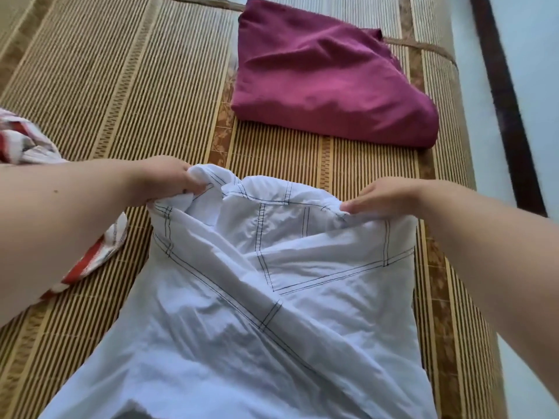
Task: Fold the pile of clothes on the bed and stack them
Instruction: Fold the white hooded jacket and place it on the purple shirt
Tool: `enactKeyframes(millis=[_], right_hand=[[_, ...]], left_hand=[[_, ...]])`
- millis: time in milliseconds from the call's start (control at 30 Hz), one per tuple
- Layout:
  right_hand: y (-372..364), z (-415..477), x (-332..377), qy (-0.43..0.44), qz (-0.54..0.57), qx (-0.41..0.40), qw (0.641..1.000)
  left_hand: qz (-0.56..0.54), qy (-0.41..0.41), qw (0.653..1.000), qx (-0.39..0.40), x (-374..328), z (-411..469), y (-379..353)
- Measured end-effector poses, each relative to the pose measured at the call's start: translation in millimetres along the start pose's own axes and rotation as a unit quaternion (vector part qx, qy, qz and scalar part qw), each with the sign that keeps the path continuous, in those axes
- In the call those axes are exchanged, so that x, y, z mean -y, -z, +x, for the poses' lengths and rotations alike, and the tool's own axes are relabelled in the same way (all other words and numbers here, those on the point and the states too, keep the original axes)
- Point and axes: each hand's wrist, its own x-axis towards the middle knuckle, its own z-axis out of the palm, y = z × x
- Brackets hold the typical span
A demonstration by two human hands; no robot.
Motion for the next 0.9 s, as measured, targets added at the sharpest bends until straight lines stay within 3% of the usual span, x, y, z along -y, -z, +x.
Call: enactKeyframes(millis=[133,267,333,400,467,667,800,900], right_hand=[[-6,-2,-4,0.009,0.012,0.007,1.000],[-5,-9,-8,-0.001,0.006,0.057,0.998],[-9,-12,-11,0.011,-0.026,0.055,0.998],[-13,-14,-13,0.023,-0.072,0.007,0.997],[-12,-16,-14,0.020,-0.090,-0.052,0.994],[19,-32,-20,0.034,-0.066,-0.236,0.969],[58,-48,-14,0.076,-0.094,-0.373,0.920],[80,-62,-9,0.065,-0.113,-0.429,0.894]], left_hand=[[0.014,-0.003,1.000,-0.014,1,-3,10],[-0.097,0.004,0.985,0.142,-3,-7,12],[0.001,-0.030,0.984,0.177,-6,-7,8],[0.160,-0.059,0.977,0.131,-8,-5,1],[0.219,-0.052,0.973,0.055,-10,-4,3],[0.162,-0.062,0.978,-0.114,-21,-7,28],[0.133,-0.137,0.953,-0.235,-54,-17,55],[0.147,-0.180,0.930,-0.283,-76,-27,75]])
